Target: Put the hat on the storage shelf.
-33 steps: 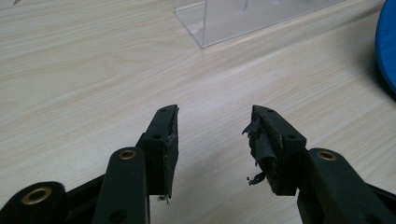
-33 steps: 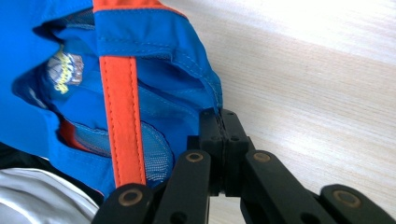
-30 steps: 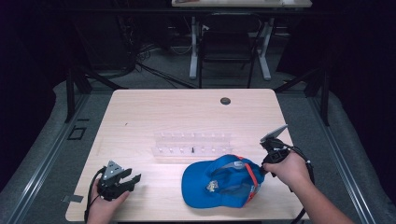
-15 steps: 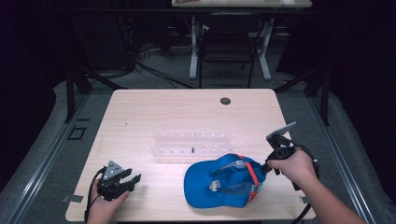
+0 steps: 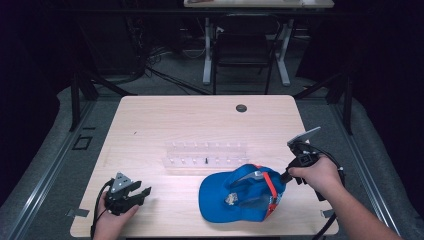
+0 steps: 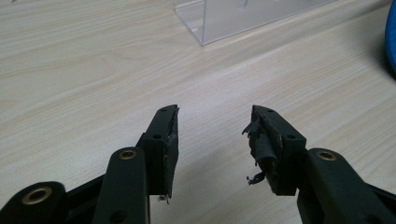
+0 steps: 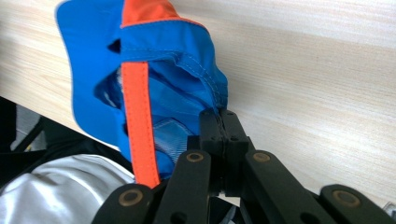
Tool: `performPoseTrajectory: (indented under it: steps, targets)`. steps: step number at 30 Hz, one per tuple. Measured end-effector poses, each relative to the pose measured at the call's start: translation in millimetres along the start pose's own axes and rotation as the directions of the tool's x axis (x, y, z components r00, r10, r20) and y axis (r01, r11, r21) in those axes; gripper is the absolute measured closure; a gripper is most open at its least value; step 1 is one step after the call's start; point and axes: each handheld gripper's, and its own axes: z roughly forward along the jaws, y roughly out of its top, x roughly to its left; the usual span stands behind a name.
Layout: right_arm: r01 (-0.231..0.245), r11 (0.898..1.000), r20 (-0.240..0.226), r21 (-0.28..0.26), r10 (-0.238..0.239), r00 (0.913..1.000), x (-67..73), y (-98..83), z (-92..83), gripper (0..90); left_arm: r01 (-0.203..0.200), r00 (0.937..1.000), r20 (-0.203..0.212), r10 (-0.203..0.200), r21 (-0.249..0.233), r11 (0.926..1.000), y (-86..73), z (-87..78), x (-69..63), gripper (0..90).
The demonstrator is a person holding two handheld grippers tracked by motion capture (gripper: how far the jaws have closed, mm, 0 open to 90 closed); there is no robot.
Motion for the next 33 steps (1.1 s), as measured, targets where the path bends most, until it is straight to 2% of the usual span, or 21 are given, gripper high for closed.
performPoseTrajectory:
  steps: [4, 6, 10, 11, 13, 14, 17, 19, 23, 26, 27, 33]
  targets:
    - [-0.022, 1.0, -0.016, -0.021, 0.022, 0.9996, 1.9, -0.6, -4.3, 90.0, 0.002, 1.0, -0.002, -0.002, 0.001, 1.0, -0.3, 0.7, -0.4, 52.5]
    - [-0.009, 1.0, -0.017, -0.005, 0.009, 0.9998, 2.0, 0.1, -8.7, 90.0, 0.0, 1.0, 0.004, 0.0, 0.003, 1.0, -0.2, 0.8, -0.3, 52.5]
    - [-0.026, 0.999, -0.046, -0.022, 0.025, 0.9986, 3.0, 0.1, -14.0, 90.0, 0.001, 1.0, 0.004, -0.001, 0.002, 1.0, -0.3, 0.8, -0.4, 52.5]
    - [-0.022, 1.0, -0.054, -0.011, 0.022, 0.9983, 2.6, 0.5, -16.4, 90.0, -0.001, 1.0, 0.007, 0.001, 0.008, 1.0, -0.1, 0.4, -0.1, 52.5]
    - [-0.04, 0.999, -0.089, -0.018, 0.038, 0.9953, 2.4, 0.5, -19.3, 90.0, -0.001, 1.0, 0.008, 0.001, 0.008, 1.0, -0.2, 0.6, 0.2, 52.5]
    - [-0.03, 1.0, -0.1, -0.008, 0.029, 0.9945, 1.1, 0.8, -21.7, 90.0, -0.001, 1.0, 0.009, 0.001, 0.009, 1.0, -0.1, 0.4, 0.4, 52.5]
    - [-0.052, 0.998, -0.13, -0.018, 0.049, 0.9903, 2.3, 0.2, -25.2, 90.0, -0.002, 0.9999, 0.011, 0.001, 0.014, 0.9999, 0.1, 0.1, 0.7, 52.5]
    - [-0.031, 1.0, -0.145, 0.003, 0.031, 0.989, 0.9, 0.6, -29.0, 90.0, -0.002, 0.9999, 0.011, 0.002, 0.016, 0.9999, -0.1, 0.3, 0.7, 52.5]
    - [-0.06, 0.998, -0.179, -0.016, 0.056, 0.9823, 3.4, -0.7, -32.3, 90.0, -0.001, 1.0, 0.007, 0.001, 0.011, 0.9999, -0.1, 0.5, 0.0, 52.5]
    - [-0.049, 0.999, -0.193, -0.003, 0.048, 0.98, 2.7, -0.4, -35.2, 90.0, -0.001, 1.0, 0.007, 0.001, 0.011, 0.9999, -0.2, 0.8, -0.2, 52.5]
    - [-0.06, 0.998, -0.21, -0.01, 0.057, 0.976, 3.1, -0.9, -35.9, 90.0, -0.002, 1.0, 0.007, 0.002, 0.01, 0.9999, -0.2, 0.7, -0.2, 52.5]
    - [-0.061, 0.998, -0.236, -0.019, 0.055, 0.9701, 5.4, -2.1, -39.4, 90.0, -0.002, 1.0, 0.006, 0.002, 0.011, 0.9999, -0.2, 0.8, -0.4, 52.5]
